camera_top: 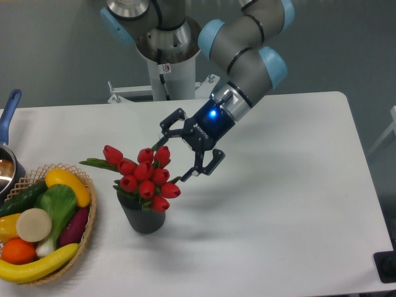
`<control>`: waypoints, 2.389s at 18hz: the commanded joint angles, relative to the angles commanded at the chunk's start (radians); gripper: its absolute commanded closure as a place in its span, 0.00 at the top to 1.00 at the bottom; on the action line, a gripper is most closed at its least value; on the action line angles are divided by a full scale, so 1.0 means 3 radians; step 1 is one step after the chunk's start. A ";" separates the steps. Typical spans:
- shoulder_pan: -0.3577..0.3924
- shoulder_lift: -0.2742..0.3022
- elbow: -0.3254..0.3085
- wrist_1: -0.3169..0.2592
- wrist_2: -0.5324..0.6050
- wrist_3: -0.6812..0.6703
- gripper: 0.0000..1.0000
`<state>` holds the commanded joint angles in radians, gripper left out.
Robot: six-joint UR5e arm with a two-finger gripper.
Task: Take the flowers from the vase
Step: 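Position the open gripper around the tulip stems above the black vase, then close the gripper on the tulip bouquet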
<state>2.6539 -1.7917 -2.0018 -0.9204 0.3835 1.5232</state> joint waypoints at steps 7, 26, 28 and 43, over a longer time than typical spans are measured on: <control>-0.0123 -0.0072 0.0026 0.0041 -0.0005 0.0000 1.00; -0.0333 -0.0338 0.0230 0.0112 -0.0031 -0.0005 1.00; -0.0333 -0.0338 0.0235 0.0143 -0.0031 0.0000 0.87; -0.0276 -0.0302 0.0230 0.0153 -0.0036 -0.0204 0.37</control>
<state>2.5709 -1.8822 -1.9328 -0.8744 0.3728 1.4619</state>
